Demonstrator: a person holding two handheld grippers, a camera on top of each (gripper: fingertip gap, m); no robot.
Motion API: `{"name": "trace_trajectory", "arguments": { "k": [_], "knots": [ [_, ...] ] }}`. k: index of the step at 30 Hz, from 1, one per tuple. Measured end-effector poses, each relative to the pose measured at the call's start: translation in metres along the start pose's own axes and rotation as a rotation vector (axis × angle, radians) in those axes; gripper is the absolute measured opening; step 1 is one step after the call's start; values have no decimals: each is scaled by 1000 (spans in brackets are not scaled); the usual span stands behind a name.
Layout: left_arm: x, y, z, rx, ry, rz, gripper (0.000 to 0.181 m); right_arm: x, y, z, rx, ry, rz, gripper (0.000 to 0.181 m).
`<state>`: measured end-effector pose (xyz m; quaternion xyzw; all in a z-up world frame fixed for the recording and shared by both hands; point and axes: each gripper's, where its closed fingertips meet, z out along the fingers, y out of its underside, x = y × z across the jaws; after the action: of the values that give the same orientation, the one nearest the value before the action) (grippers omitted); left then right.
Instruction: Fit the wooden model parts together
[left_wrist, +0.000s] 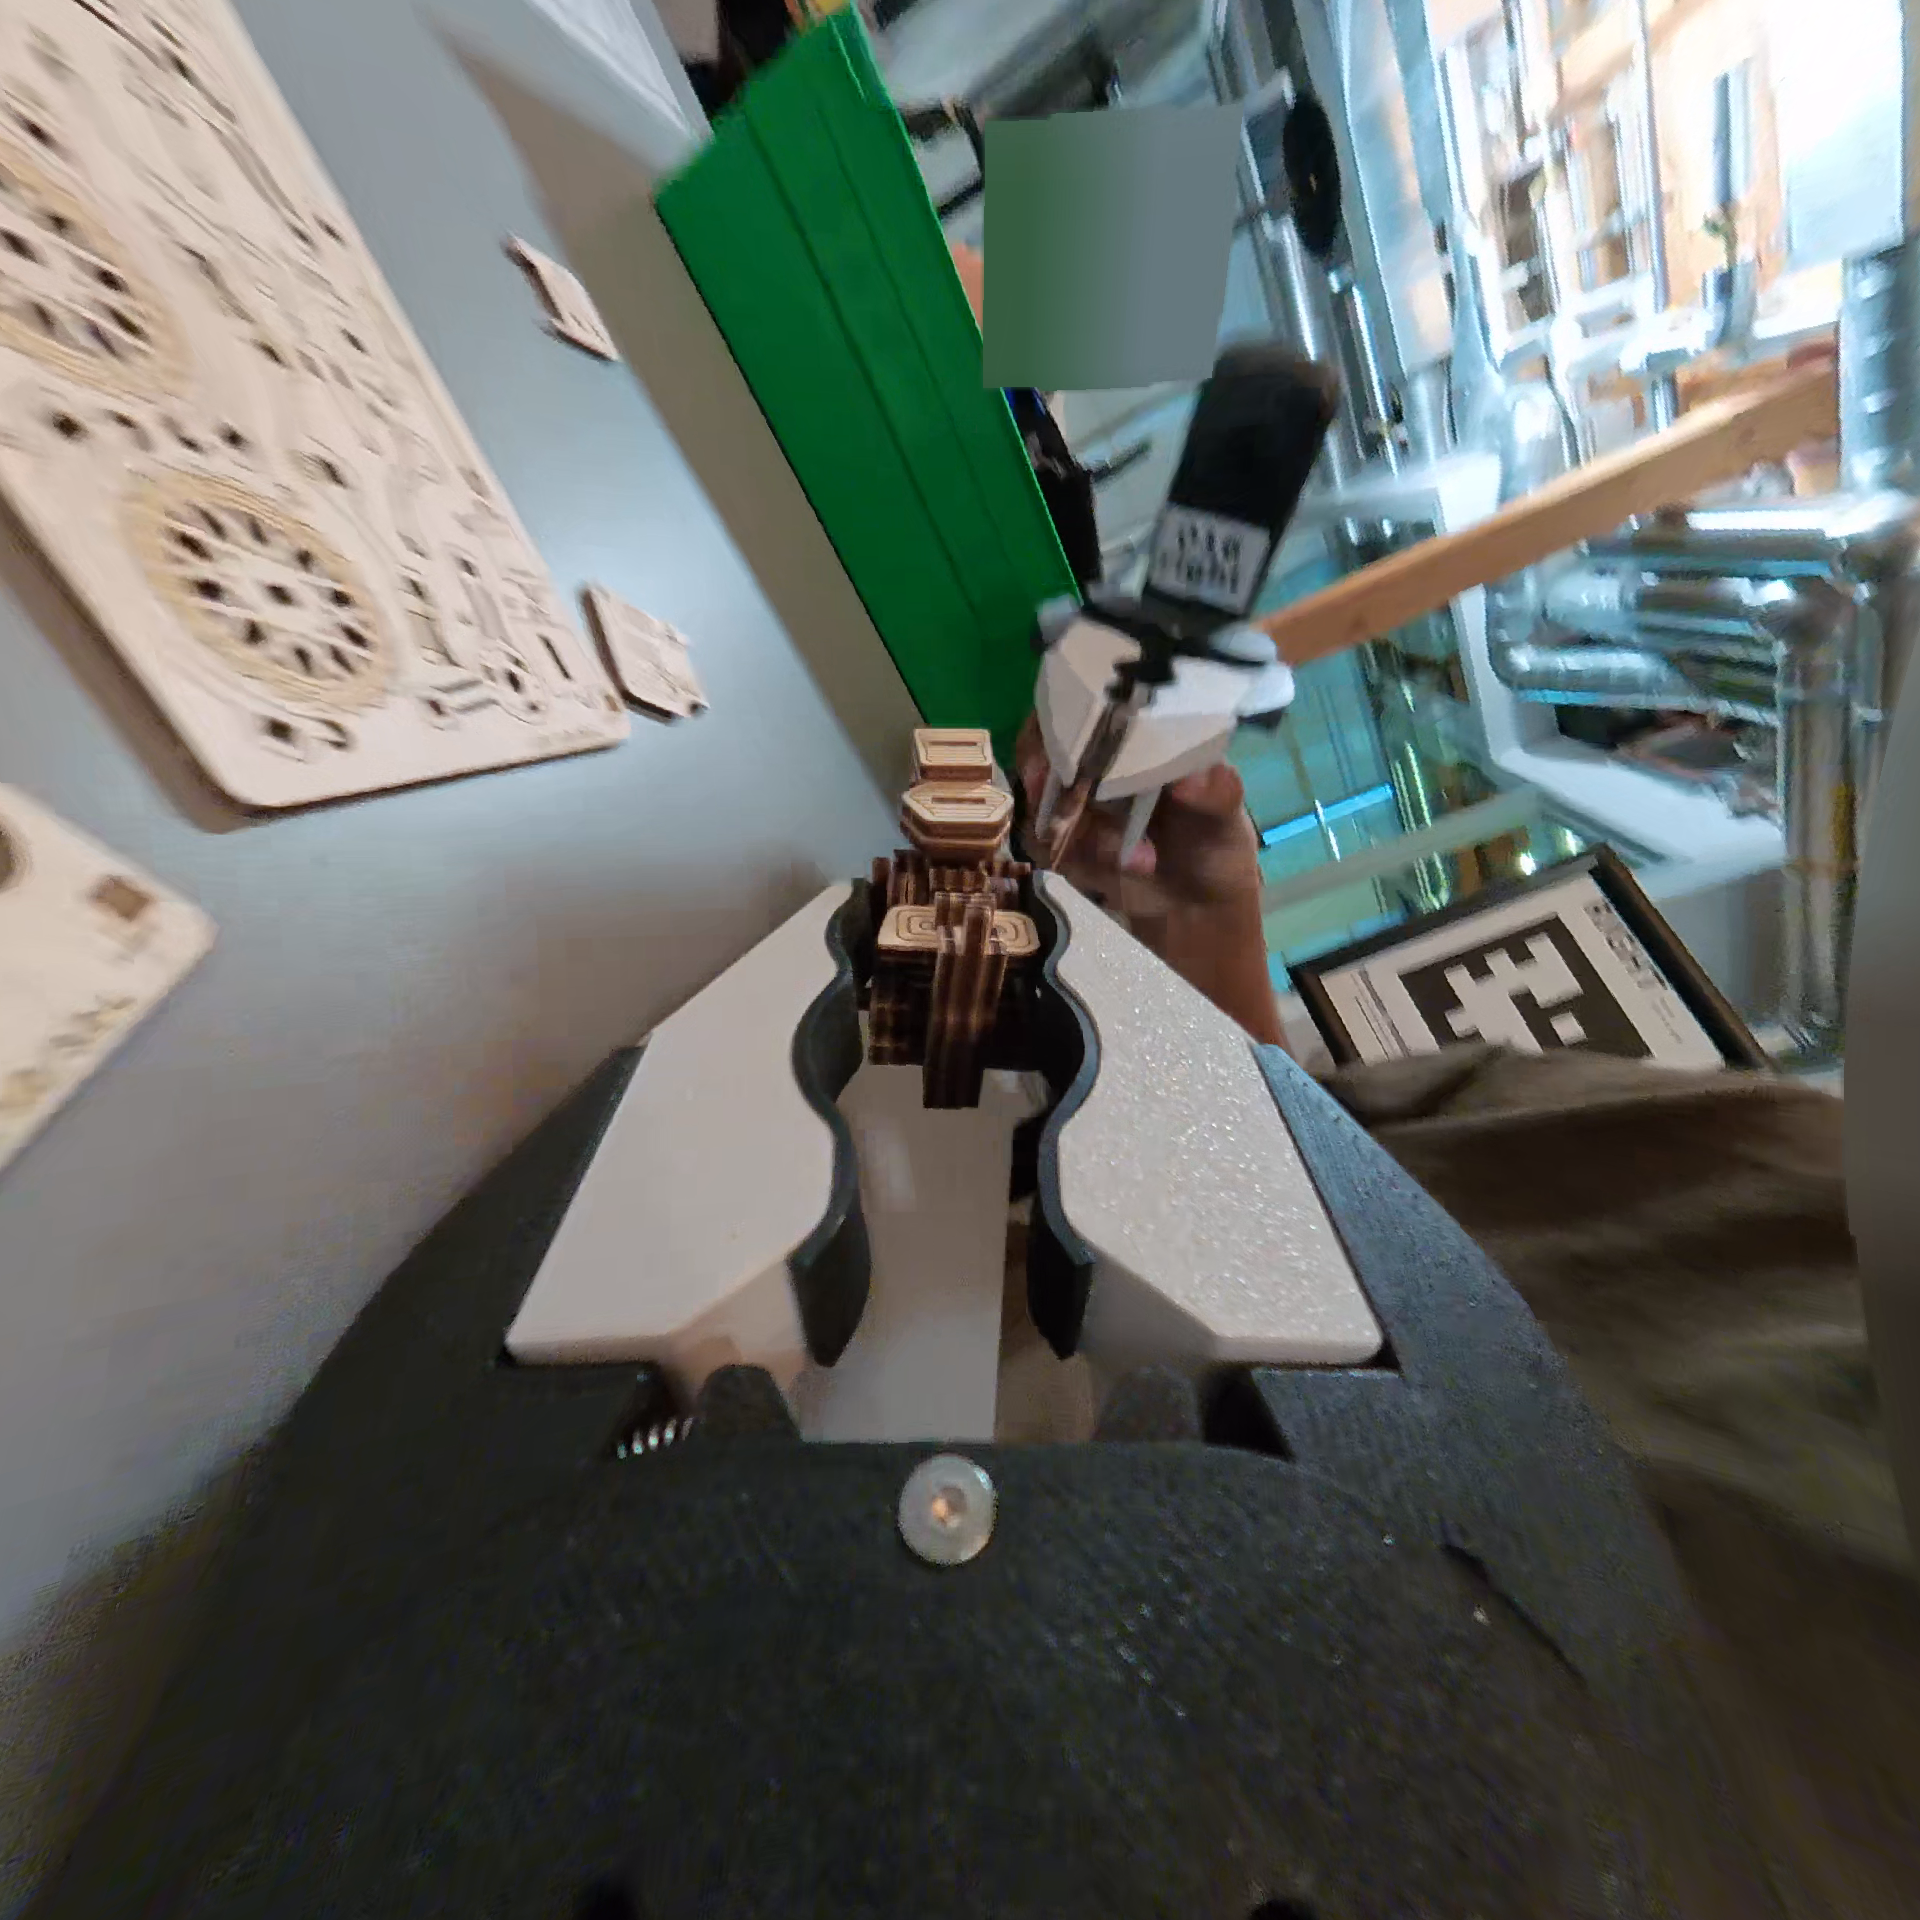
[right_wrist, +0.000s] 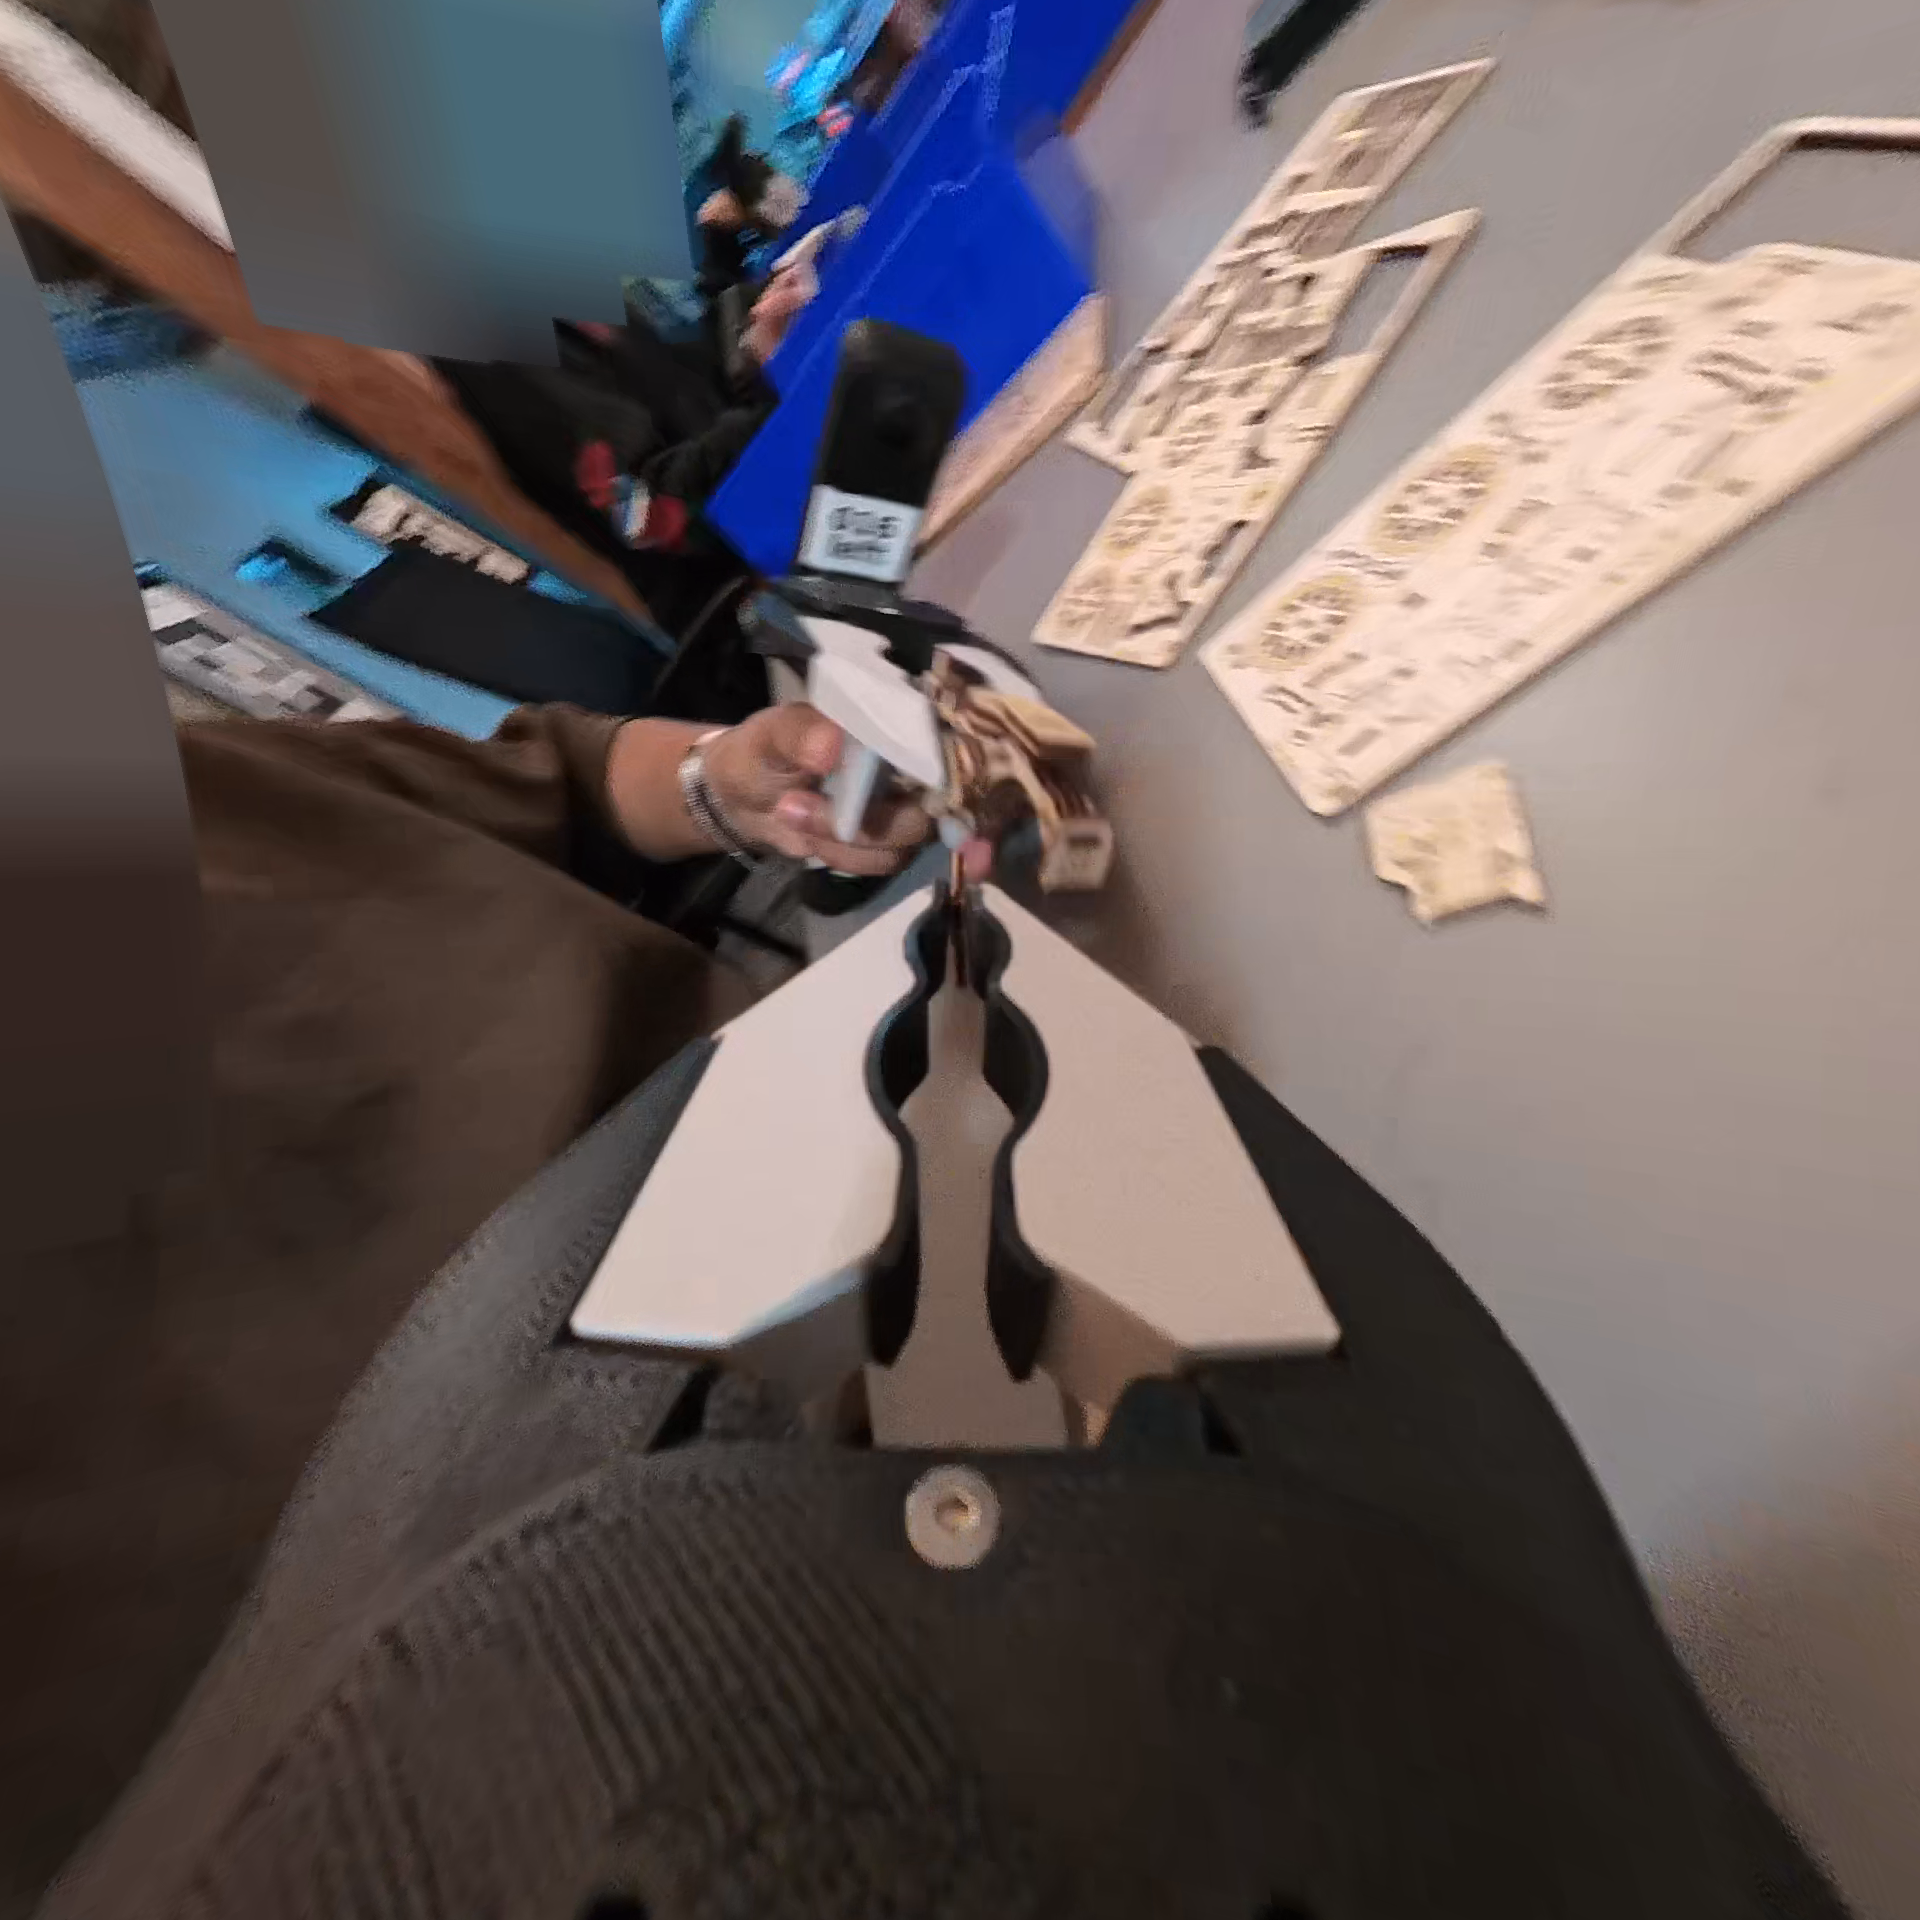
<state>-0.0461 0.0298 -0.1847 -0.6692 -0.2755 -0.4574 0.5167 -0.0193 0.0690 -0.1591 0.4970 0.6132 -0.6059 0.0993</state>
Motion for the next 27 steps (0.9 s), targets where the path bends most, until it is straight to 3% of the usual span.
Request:
{"name": "trace_trajectory", "arguments": {
  "k": [3, 9, 12, 15, 19, 22, 24, 27],
  "knots": [
    [-9, -16, -10, 82, -45, 0, 26, 30, 16, -11, 44, 221, 69, 0],
    [-12, -22, -14, 100, -58, -2, 26, 55, 50, -28, -11, 457, 80, 0],
    [-13, -21, -13, 97, -64, 6, 26, 54, 59, -30, -63, 491, 51, 2],
    [-13, -21, -13, 99, -65, 6, 26, 41, 56, -26, -77, 405, 36, 23],
    [-12, -19, -12, 84, -63, 15, 27, 30, 52, -29, -140, 366, -185, 24],
    [-11, -17, -11, 71, -61, 23, 26, 39, 67, -29, -347, 417, -519, 46],
    [-11, -16, -10, 65, -59, 24, 26, 56, 71, -32, -466, 516, -738, 46],
    [-11, -16, -10, 64, -56, 22, 26, 53, 74, -21, -539, 433, -785, 44]
  ]
}}
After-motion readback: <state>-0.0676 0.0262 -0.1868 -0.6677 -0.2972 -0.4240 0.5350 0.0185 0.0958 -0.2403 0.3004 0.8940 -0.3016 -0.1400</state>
